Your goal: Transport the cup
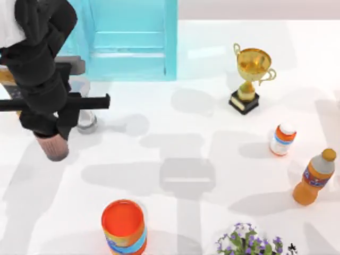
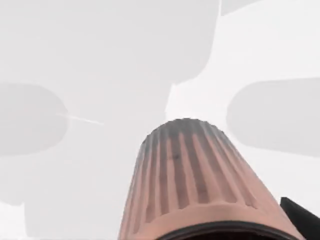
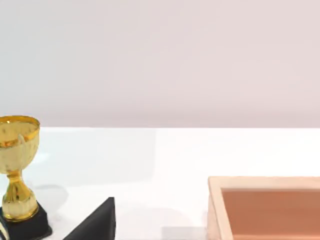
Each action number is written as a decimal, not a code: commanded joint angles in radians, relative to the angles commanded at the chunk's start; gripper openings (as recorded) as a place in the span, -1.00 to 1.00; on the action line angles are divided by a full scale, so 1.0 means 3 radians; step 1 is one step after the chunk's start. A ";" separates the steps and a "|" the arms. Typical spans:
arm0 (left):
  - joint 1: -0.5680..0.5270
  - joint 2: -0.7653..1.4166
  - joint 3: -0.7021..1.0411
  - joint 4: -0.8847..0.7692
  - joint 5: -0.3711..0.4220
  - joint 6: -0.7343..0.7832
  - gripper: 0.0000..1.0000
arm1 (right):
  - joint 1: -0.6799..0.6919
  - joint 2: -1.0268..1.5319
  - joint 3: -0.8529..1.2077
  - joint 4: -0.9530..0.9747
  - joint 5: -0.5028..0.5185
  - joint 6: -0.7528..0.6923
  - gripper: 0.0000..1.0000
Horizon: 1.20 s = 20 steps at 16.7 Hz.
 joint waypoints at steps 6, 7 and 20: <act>0.0508 -0.0495 -0.0495 -0.0001 0.0032 0.0510 -1.00 | 0.0000 0.0000 0.0000 0.0000 0.0000 0.0000 1.00; 0.0508 -0.0495 -0.0495 -0.0001 0.0032 0.0510 -1.00 | 0.0000 0.0000 0.0000 0.0000 0.0000 0.0000 1.00; 0.0549 -0.0314 -0.0947 0.0646 0.0030 0.0558 -1.00 | 0.0000 0.0000 0.0000 0.0000 0.0000 0.0000 1.00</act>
